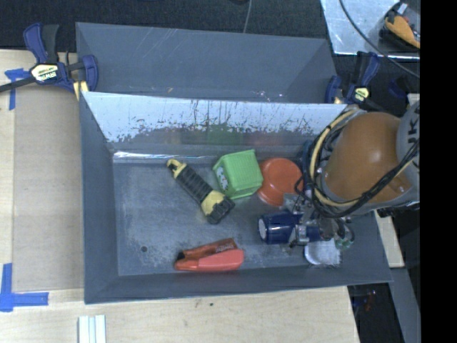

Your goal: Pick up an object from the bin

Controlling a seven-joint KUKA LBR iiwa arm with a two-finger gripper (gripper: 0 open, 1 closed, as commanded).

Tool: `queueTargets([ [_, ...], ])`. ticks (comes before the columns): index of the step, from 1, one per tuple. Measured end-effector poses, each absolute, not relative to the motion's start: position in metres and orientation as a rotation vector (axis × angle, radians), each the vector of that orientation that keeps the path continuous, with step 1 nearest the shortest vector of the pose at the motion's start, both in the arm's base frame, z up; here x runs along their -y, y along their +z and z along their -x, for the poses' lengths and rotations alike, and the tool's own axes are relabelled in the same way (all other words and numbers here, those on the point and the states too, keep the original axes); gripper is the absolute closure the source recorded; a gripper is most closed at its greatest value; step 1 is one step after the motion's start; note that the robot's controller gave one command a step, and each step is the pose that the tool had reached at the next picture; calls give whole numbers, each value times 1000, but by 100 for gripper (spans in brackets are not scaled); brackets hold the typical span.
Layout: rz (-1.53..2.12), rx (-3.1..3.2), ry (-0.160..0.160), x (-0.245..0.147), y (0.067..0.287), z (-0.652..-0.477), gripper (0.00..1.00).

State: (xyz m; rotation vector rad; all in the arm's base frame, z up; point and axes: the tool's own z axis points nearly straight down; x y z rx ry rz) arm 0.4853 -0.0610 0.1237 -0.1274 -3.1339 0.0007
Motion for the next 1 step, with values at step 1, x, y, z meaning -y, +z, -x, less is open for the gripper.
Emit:
queueTargets([
  [1, 128, 3146, 3, 62, 157, -488, 100],
])
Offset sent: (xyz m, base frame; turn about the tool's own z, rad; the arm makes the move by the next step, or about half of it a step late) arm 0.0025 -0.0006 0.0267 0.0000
